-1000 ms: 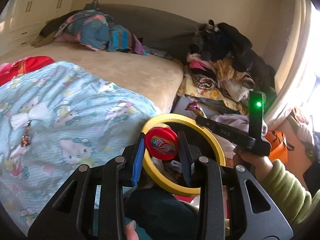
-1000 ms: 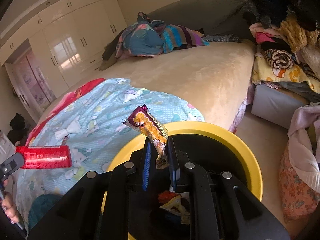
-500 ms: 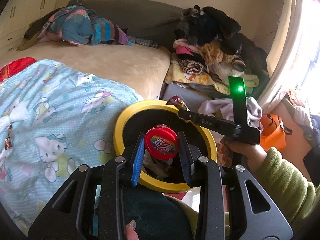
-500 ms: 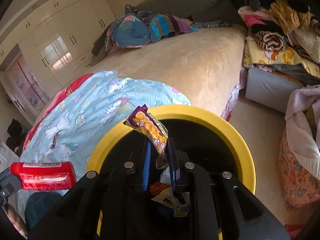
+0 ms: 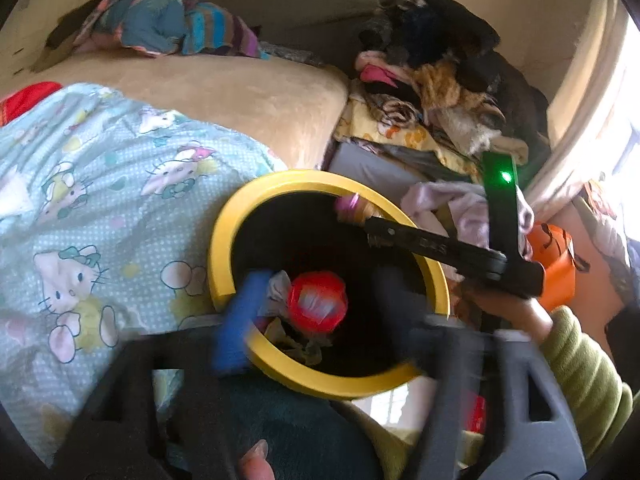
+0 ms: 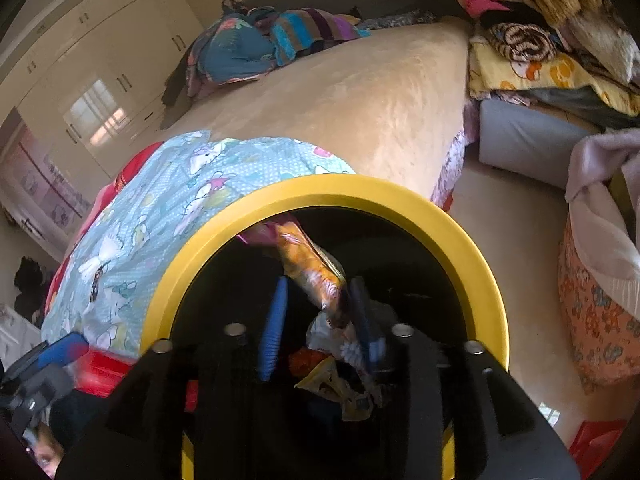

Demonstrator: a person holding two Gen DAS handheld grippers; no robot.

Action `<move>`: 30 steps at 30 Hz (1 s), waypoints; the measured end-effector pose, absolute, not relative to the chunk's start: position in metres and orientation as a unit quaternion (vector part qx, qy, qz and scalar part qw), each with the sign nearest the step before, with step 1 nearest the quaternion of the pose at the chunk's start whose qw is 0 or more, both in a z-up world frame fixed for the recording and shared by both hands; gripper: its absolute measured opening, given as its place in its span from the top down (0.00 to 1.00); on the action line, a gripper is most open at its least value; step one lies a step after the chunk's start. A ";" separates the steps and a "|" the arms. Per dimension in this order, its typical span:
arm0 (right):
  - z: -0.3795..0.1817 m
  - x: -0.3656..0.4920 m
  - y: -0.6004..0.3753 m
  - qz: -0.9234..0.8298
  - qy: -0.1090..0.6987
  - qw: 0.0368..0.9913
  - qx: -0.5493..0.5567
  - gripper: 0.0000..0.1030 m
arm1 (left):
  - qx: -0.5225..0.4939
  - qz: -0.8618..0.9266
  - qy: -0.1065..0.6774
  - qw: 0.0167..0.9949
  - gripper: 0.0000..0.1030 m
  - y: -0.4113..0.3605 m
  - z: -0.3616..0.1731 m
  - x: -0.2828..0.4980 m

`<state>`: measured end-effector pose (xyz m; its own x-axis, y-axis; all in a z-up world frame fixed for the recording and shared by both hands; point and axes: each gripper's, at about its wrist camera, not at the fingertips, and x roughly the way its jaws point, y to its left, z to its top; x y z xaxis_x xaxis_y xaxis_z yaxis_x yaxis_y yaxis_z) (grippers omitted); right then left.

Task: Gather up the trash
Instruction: 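Open both tools to drop the can and wrapper into the bin, then move both open tools back toward the brown candy bar and white mesh bag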

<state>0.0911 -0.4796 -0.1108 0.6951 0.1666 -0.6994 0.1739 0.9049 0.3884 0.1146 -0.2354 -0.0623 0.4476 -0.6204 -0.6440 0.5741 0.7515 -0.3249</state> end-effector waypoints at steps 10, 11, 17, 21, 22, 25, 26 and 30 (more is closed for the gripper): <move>-0.094 0.087 -0.476 -0.014 0.356 0.913 0.201 0.37 | -0.037 -0.301 0.369 0.879 0.10 -0.205 -0.049 0.113; -0.090 0.087 -0.473 -0.011 0.352 0.916 0.195 0.35 | -0.035 -0.296 0.365 0.882 0.10 -0.203 -0.047 0.112; -0.070 0.087 -0.453 0.012 0.329 0.930 0.163 0.30 | -0.031 -0.275 0.346 0.896 0.10 -0.188 -0.036 0.108; -0.059 0.087 -0.436 0.031 0.321 0.935 0.147 0.27 | -0.031 -0.259 0.336 0.905 0.10 -0.175 -0.030 0.106; -0.056 0.087 -0.432 0.035 0.319 0.936 0.143 0.26 | -0.030 -0.256 0.335 0.906 0.10 -0.173 -0.029 0.105; -0.049 0.086 -0.422 0.046 0.313 0.939 0.135 0.22 | -0.028 -0.247 0.330 0.911 0.10 -0.166 -0.027 0.104; -0.047 0.086 -0.418 0.050 0.312 0.940 0.132 0.22 | -0.028 -0.245 0.329 0.912 0.10 -0.164 -0.026 0.104; -0.039 0.085 -0.403 0.067 0.307 0.942 0.121 0.19 | -0.033 -0.234 0.326 0.915 0.10 -0.154 -0.022 0.103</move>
